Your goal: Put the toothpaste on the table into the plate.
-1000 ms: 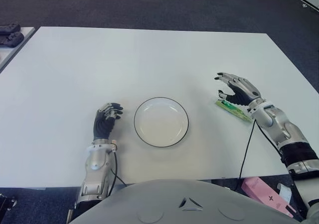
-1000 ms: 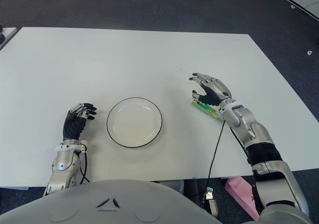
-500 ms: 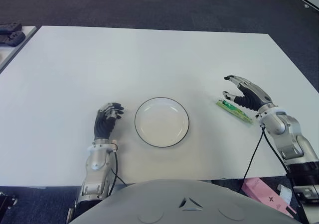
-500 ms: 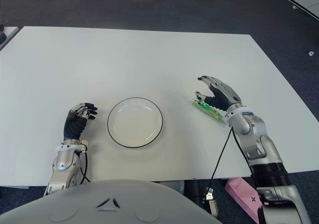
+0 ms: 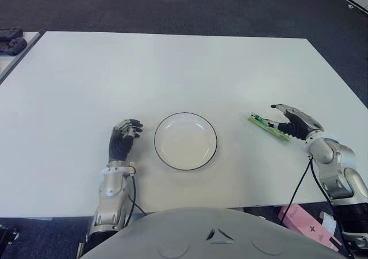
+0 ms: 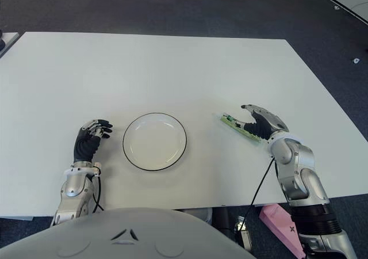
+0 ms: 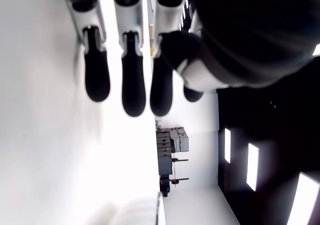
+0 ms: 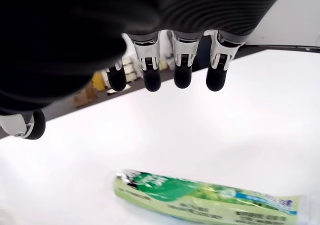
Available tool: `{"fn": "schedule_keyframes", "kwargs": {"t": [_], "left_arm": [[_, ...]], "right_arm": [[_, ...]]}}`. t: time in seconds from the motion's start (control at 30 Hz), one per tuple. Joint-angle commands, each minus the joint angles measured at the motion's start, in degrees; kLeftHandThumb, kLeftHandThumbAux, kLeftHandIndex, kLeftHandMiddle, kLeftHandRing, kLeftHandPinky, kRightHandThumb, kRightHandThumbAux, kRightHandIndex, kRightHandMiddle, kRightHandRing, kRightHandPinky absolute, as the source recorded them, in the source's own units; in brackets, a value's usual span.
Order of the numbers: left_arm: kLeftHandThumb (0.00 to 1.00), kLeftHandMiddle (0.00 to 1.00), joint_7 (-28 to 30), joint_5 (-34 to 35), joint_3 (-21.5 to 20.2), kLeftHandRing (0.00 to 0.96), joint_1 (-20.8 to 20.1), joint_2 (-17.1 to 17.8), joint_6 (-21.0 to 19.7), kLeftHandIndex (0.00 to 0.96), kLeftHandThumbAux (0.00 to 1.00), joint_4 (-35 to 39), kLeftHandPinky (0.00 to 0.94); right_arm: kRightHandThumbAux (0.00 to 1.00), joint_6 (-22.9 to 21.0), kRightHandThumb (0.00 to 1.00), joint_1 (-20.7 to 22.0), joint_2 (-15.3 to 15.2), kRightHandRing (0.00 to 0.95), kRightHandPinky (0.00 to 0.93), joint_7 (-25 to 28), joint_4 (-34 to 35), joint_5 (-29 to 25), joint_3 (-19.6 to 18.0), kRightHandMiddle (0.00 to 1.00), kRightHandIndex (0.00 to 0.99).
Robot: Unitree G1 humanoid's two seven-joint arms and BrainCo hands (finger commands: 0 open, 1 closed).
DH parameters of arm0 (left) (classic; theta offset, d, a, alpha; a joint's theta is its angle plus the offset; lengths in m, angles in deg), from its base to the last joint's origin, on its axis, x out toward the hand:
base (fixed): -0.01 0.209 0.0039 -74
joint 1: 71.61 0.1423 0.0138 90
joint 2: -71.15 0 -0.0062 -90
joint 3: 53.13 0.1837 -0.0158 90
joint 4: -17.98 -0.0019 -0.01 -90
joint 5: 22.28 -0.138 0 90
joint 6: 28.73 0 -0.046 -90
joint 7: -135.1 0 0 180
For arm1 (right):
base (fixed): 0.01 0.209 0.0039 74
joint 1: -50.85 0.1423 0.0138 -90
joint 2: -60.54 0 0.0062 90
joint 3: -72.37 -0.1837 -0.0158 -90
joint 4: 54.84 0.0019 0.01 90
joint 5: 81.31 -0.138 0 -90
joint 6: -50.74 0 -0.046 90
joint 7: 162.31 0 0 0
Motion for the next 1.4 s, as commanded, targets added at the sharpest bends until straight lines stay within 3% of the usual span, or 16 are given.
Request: {"fn": "schedule_keyframes", "kwargs": {"t": [0.03,0.27,0.8,1.13,1.4], "left_arm": [[0.838,0.46,0.23,-0.37,0.1,0.494,0.43,-0.02,-1.34,0.435,0.676,-1.08,0.485],[0.837,0.463,0.22,-0.46,0.26,0.496,0.68,-0.11,-1.45,0.428,0.677,-0.81,0.489],[0.835,0.467,0.5,-0.22,0.35,0.5,0.91,-0.06,-1.79,0.418,0.678,-1.02,0.486],[0.836,0.466,0.47,-0.31,0.51,0.496,1.35,-0.12,-2.33,0.422,0.677,-0.42,0.488],[0.837,0.465,0.49,-0.16,0.37,0.502,2.02,-0.1,-2.35,0.425,0.676,0.13,0.497]], "right_arm": [[0.274,-4.26,0.279,-0.58,0.18,0.0,0.0,3.33,1.65,2.01,1.51,0.0,0.0],[0.297,-7.67,0.25,-3.65,1.29,0.0,0.0,4.66,2.48,4.05,3.21,0.0,0.0],[0.293,-11.37,0.235,-6.03,1.83,0.0,0.0,6.6,0.53,5.57,6.73,0.0,0.0],[0.292,-10.9,0.244,-2.76,3.39,0.0,0.0,4.97,-6.91,5.56,9.24,0.0,0.0],[0.304,-11.25,0.244,2.61,6.91,0.0,0.0,2.71,-15.81,7.27,14.21,0.0,0.0]]}}
